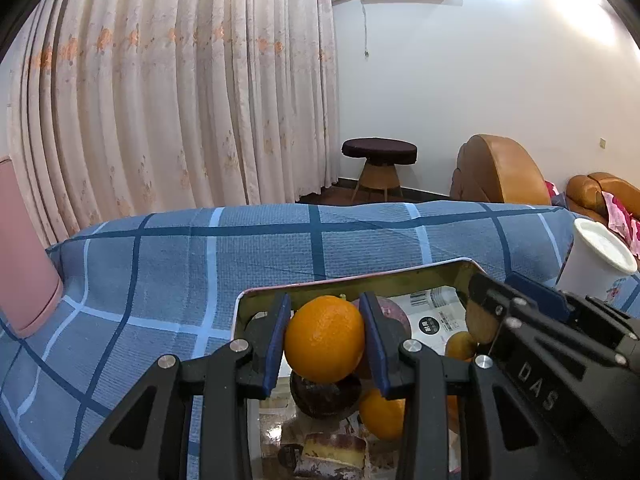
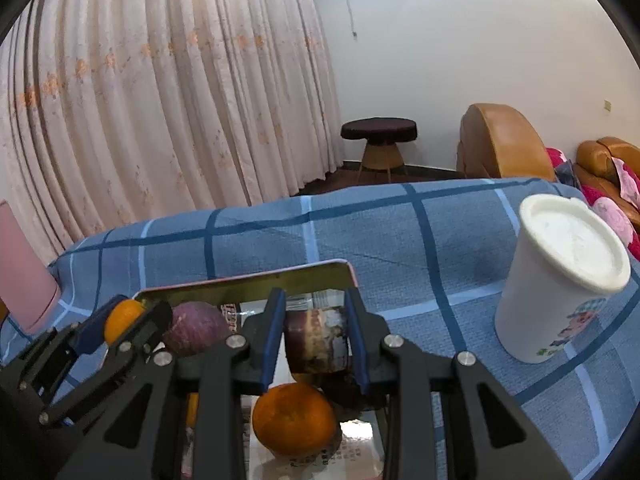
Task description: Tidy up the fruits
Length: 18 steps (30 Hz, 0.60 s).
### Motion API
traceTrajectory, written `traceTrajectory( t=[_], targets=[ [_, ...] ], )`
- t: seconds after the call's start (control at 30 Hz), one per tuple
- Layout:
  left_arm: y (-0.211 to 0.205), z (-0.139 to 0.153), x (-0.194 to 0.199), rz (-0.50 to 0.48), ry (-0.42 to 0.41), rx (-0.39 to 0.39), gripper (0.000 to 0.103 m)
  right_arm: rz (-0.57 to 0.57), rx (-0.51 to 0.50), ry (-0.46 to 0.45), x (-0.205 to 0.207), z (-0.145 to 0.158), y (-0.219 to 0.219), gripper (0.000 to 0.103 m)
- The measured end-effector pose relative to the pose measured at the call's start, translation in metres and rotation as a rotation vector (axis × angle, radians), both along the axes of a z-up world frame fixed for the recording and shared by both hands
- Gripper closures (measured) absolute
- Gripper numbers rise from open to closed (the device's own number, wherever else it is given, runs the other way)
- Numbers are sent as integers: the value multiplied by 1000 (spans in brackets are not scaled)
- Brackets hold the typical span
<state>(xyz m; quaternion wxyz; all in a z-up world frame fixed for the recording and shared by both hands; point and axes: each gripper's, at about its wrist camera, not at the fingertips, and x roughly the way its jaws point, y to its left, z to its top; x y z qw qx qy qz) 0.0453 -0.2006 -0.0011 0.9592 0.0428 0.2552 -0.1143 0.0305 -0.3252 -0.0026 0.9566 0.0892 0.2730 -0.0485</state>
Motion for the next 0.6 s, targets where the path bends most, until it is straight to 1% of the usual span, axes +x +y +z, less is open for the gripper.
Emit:
traceTrajectory(
  t=[0.07,0.2,0.23,0.27,0.3,0.33,0.37,0.4,0.43,0.47,0.5,0.57,0.6],
  targets=[
    [1,0,0,-4,7,-6,64,11,4,-3,1,1,2,68],
    [0,0,-2,-5,9,3,63,62,71,-11,-3,-2,-5,67],
    [1,0,-3,-11,8,-3,61,77,93,-13,-4,-2,-7,67],
    [3,1,-4,-18,9,-13,54,93,127,-16,-6,-2,-11,67],
    [5,0,-5,-30,19,-22,42,107,169,-27,-9,-2,-15,64],
    [5,0,-6,-44,31,-25,17,122,204,-42,-13,0,-16,45],
    [5,0,-9,-49,28,-28,12,134,235,-62,-17,2,-18,35],
    [5,1,-14,-54,7,-31,12,126,248,-106,-26,7,-20,28],
    [3,3,-19,-61,-15,-21,12,115,237,-135,-31,12,-19,28],
    [-1,6,-24,-64,-43,7,12,106,215,-155,-37,16,-17,28],
    [-3,6,-27,-60,-61,27,12,88,180,-172,-43,21,-14,28],
    [-6,6,-33,-44,-97,69,12,45,147,-192,-49,23,-11,25],
    [-6,6,-34,-47,-98,69,12,26,139,-200,-52,22,-10,18]
  ],
)
